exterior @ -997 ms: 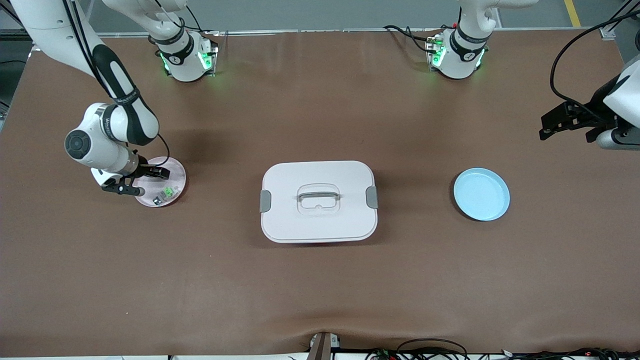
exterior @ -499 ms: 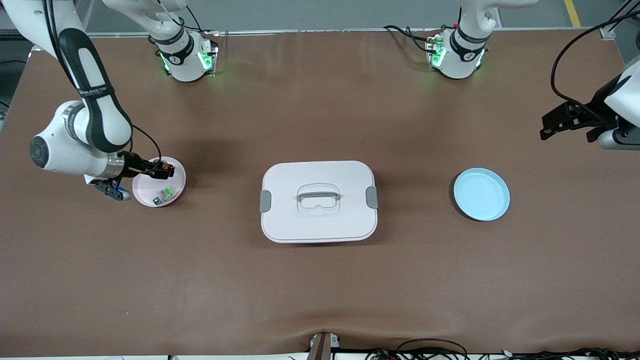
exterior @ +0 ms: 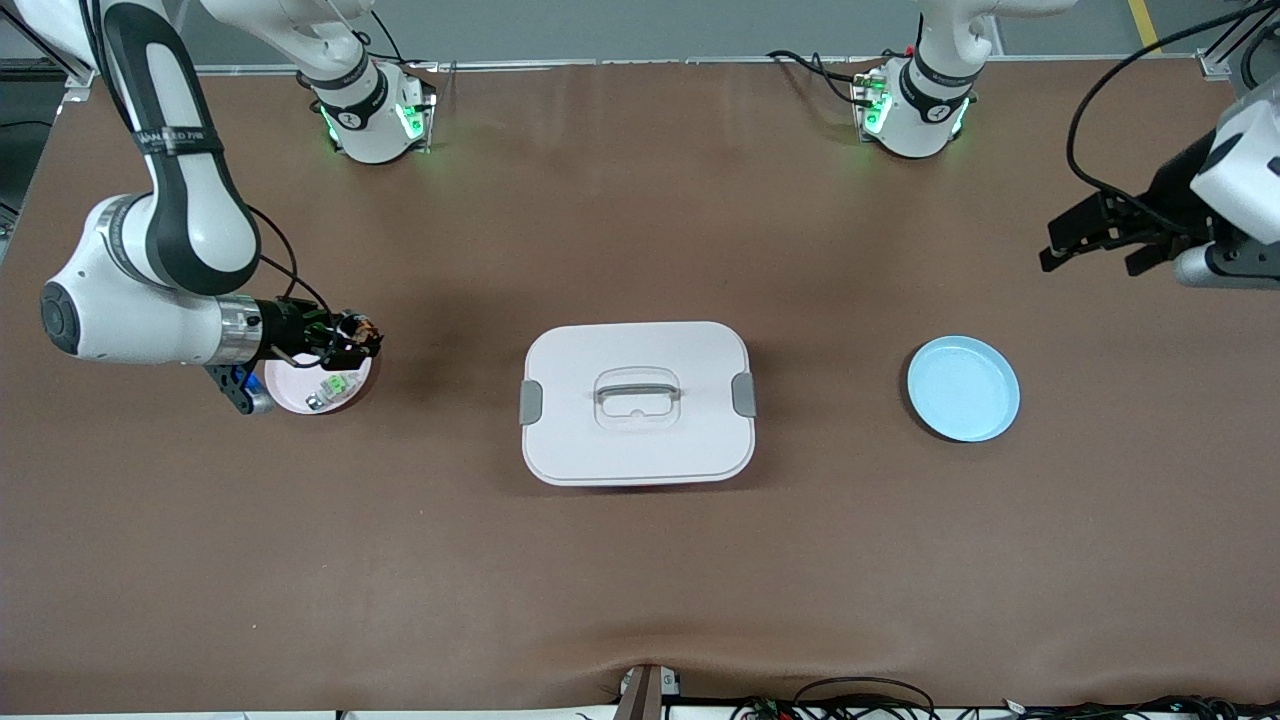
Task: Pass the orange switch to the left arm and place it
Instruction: 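Carry the switch over the box while the left gripper reaches toward it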
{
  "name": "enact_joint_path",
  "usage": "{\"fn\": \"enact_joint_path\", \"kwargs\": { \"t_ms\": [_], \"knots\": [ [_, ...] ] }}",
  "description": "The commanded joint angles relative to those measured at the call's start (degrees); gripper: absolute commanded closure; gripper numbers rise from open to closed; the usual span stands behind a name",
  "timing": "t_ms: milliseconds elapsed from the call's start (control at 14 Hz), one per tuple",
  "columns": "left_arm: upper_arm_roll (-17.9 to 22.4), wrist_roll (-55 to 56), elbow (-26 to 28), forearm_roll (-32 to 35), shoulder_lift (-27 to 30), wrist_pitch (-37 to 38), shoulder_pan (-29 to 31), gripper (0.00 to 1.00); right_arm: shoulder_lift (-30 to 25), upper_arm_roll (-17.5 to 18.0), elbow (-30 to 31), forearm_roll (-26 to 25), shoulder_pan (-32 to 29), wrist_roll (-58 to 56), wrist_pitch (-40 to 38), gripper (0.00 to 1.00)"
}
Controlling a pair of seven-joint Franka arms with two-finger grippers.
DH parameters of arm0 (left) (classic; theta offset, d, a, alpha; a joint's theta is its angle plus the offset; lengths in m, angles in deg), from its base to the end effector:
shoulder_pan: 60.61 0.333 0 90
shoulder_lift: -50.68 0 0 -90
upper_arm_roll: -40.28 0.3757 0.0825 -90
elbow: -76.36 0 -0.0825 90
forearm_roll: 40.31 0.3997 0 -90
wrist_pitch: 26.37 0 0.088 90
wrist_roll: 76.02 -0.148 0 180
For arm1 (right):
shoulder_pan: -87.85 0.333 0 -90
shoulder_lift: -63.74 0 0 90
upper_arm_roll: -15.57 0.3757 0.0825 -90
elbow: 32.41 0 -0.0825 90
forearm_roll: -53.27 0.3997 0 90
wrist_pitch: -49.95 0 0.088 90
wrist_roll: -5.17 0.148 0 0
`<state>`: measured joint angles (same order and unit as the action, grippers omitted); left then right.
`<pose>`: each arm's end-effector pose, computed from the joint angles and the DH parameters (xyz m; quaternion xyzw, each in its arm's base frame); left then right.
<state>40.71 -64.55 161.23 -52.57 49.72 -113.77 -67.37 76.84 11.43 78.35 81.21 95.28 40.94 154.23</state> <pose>0.5661 -0.0953 0.6765 0.9935 0.0383 -0.0030 0.1074 0.5801 0.0922 0.3683 -0.8923 0.3629 0.2257 0.1454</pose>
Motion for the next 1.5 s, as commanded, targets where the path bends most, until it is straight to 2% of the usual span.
{"fn": "enact_joint_path", "kwargs": {
  "t_ms": [0, 142, 356, 427, 712, 855, 997, 1282, 1425],
  "knots": [
    [0.01, 7.76, -1.19, -9.05, 1.22, 1.27, 0.25, 0.0, -0.09, -0.17, -3.69, 1.84, 4.5, 10.16, -1.72, 1.0],
    [0.01, 9.8, -1.2, -16.35, 1.13, 1.18, -0.01, 0.0, 0.26, -0.17, -6.5, 3.77, 8.46, 18.58, -1.72, 1.0],
    [0.19, 9.98, -1.2, -31.02, -0.61, 0.65, -0.18, 0.0, 0.7, -0.17, -11.16, 5.45, 13.03, 31.25, -1.63, 1.0],
    [0.19, 10.06, -1.11, -32.8, -1.32, -0.83, -0.53, 0.0, 0.97, -0.26, -12.3, 6.5, 14.09, 34.5, -1.63, 1.0],
    [-4.63, 14.52, 0.21, -31.24, -3.25, -13.38, -3.08, 0.0, 3.42, -0.17, -19.5, 8.62, 18.05, 47.25, -1.54, 1.0],
    [-5.87, 18.14, 0.04, -31.24, -5.71, -16.47, -4.48, 0.0, 5.26, -0.17, -24.24, 9.23, 20.07, 53.05, -1.45, 1.0],
    [-6.32, 18.42, 0.39, -31.24, -7.38, -21.74, -6.85, 0.0, 7.37, -0.26, -28.99, 12.47, 21.48, 58.77, -1.45, 1.0],
    [-6.23, 22.54, 0.39, -30.72, -10.37, -29.31, -12.83, 0.0, 10.37, -0.26, -37.35, 13.01, 24.56, 69.14, -1.1, 1.0],
    [-6.23, 23.6, 0.82, -30.1, -11.08, -29.5, -14.94, 0.0, 11.77, -0.26, -40.6, 13.01, 25.7, 73.28, -1.27, 1.0]
  ]
}}
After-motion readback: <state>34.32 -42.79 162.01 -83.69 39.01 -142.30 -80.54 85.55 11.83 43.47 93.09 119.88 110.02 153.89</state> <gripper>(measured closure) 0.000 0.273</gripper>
